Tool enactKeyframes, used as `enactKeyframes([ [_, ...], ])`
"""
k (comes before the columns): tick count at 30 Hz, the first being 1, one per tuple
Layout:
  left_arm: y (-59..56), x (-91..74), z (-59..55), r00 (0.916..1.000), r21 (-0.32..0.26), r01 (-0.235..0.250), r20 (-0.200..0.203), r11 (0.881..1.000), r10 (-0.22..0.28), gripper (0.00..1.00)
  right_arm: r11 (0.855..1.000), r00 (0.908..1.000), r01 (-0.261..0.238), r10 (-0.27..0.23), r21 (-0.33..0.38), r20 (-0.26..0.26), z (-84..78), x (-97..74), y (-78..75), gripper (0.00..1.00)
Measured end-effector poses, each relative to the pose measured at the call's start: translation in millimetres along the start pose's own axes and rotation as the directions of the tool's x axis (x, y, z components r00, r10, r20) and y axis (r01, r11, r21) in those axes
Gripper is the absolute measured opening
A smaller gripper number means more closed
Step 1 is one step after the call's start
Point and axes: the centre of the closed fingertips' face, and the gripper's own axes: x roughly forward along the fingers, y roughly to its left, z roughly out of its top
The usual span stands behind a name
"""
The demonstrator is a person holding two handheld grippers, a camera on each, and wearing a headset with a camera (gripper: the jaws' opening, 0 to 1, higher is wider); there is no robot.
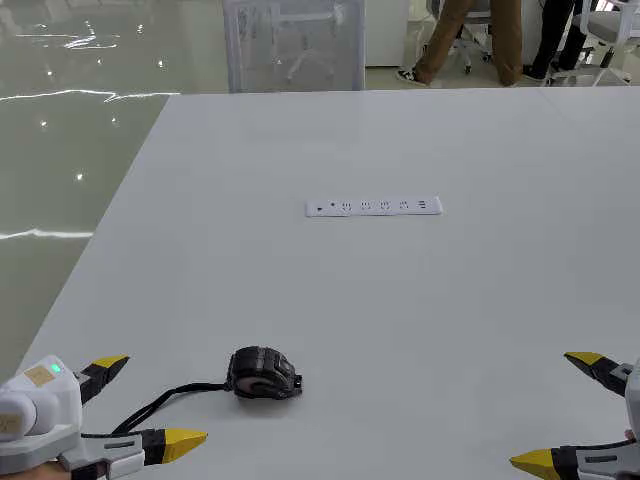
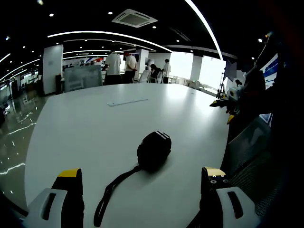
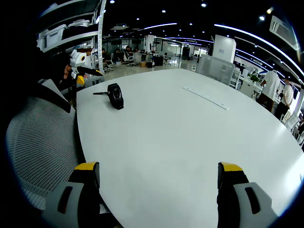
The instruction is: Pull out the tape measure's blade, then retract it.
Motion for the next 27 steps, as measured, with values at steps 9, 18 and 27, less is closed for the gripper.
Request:
enactKeyframes([
  [9, 0.2, 2.7, -8.7, 1.0, -0.018, -0.006, -0.007, 1.0, 0.006, 1.0, 1.0, 0.9997, -0.008, 0.008, -0.021, -0.025, -8.4, 0.7, -2.8, 1.0],
  [18, -3.0, 1.3, -9.9, 0.9997, 0.038, 0.011, 0.023, 0.999, -0.012, 1.0, 1.0, 0.9994, -0.007, 0.007, -0.008, -0.034, -16.2, -3.0, -0.8, 1.0],
  [27, 1.3, 2.2, -13.8, 0.9999, 0.024, 0.007, 0.013, 1.0, -0.007, 1.0, 1.0, 0.9995, -0.007, 0.007, -0.002, -0.03, -17.3, -3.1, 0.4, 1.0],
])
